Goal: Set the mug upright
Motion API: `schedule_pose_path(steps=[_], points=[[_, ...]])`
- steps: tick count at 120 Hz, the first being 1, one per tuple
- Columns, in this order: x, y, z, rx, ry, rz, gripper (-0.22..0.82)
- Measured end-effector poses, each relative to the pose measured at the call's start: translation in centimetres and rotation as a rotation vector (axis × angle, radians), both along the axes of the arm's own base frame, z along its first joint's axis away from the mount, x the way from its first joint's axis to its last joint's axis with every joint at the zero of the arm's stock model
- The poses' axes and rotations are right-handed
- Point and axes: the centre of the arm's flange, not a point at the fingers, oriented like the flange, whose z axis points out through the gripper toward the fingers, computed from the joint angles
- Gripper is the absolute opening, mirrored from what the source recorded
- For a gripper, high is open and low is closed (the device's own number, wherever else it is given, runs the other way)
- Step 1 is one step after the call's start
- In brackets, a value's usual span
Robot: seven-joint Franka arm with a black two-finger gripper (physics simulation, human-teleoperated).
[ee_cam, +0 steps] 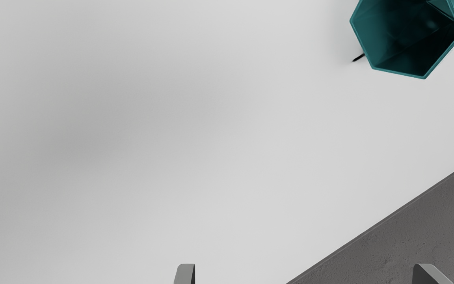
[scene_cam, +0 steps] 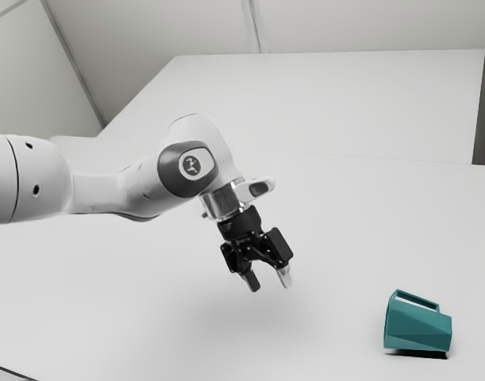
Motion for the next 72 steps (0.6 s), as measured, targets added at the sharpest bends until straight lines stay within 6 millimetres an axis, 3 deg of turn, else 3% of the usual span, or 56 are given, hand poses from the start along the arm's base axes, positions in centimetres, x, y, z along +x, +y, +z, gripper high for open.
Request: schedule_pose_path(steps=[44, 72], points=[[-2.4, -6.0, -3.2, -0.043, -0.033, 0.028, 0.60], [-1.9, -8.0, -5.8, -0.063, -0.071, 0.127, 0.60]])
